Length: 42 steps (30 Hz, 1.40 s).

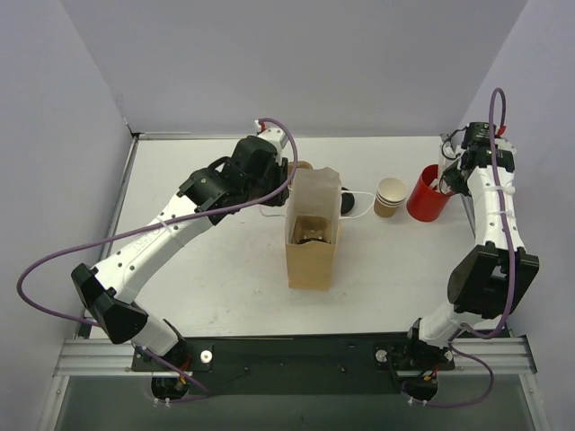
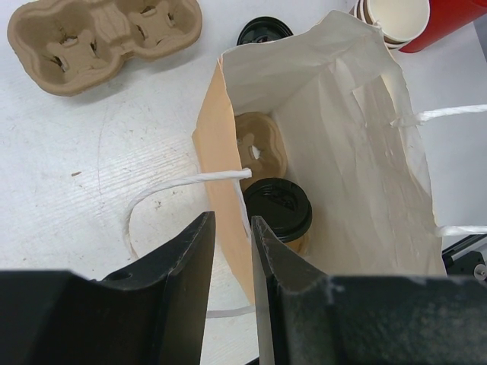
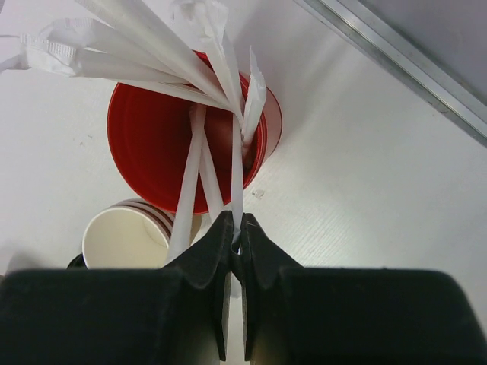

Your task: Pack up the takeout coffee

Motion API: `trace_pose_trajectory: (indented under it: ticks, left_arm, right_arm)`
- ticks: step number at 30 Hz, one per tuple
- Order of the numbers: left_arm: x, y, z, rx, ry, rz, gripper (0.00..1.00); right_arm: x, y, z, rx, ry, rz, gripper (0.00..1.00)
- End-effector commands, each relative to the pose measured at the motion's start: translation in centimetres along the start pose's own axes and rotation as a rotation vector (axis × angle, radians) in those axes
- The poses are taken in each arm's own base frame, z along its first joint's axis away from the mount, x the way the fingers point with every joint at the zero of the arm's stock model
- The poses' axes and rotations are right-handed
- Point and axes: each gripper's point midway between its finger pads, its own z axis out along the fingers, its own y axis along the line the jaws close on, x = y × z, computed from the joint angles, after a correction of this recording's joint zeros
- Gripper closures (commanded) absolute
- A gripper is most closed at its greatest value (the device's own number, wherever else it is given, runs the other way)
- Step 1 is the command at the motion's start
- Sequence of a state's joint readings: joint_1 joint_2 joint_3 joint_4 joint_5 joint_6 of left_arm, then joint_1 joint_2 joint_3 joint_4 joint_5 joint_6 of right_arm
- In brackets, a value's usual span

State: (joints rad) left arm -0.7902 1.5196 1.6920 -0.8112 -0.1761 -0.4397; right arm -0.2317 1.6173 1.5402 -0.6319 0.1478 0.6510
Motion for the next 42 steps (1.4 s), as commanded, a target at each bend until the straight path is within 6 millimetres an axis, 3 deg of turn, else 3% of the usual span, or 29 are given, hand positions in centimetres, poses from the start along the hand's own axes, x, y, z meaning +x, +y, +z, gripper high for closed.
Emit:
trace_pose_trajectory:
  ticks: [1,11,22,29,33,42]
  left_arm:
    - [-1.7,-0.1,-1.1,0.035,-0.061,-0.011,0.64]
    - [-1.9,0.1,-1.1,0.046,-0.060,-0.018,0.64]
    - [-2.6,-0.3,-1.6,0.082,-0.066,-0.023,0.64]
    - [-2.8,-0.5,-1.9,0.093,-0.066,-0.028,0.64]
    - [-3.0,-0.5,-2.1,0.094,-0.070,-0.034,0.64]
    - [-3.2,-0.3,-2.5,0.089,-0.075,-0.050,0.64]
  right_arm:
    - [-1.4,-0.3,-2.5,0.024,-0.060,-0.018,1.00]
    - [-3.2,0.7,-5.6,-0.024,-0.131,-0.044,1.00]
    - [-6.6,1.0,-12.3,-0.120,-0.241,-0.006,1.00]
    - [-7.4,0.8,-16.0,-0.183,-0.279,0.001,1.00]
    - [-7.3,0.9,-18.0,-0.238,-0.288,0.009,1.00]
    - [-4.7,2.6,-21.6,-0.451,-0.209,0.012,1.00]
